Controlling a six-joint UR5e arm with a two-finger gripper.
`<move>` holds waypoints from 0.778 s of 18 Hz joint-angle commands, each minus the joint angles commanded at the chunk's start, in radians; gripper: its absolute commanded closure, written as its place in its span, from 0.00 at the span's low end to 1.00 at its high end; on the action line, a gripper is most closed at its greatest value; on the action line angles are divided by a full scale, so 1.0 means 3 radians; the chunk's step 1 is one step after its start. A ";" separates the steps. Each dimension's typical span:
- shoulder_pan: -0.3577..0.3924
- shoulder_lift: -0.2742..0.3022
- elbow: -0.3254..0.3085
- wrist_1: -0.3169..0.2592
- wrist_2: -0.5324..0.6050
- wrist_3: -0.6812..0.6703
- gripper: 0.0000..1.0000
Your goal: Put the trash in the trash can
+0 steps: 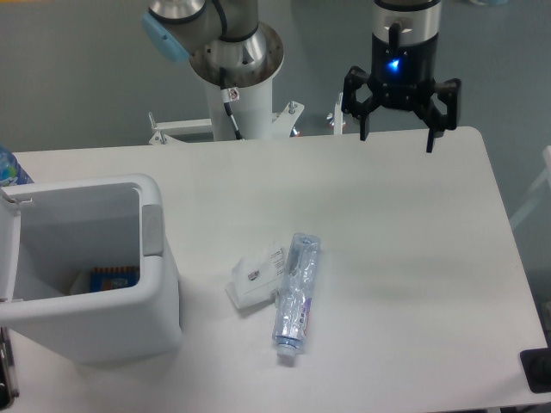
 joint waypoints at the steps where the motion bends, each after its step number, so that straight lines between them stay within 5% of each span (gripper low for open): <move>1: -0.0005 0.0000 -0.0005 0.0000 0.0005 0.0005 0.00; 10: -0.0061 -0.0061 -0.0020 0.0020 -0.0025 -0.0102 0.00; 14: -0.0153 -0.0214 -0.0026 0.0245 -0.0143 -0.0286 0.00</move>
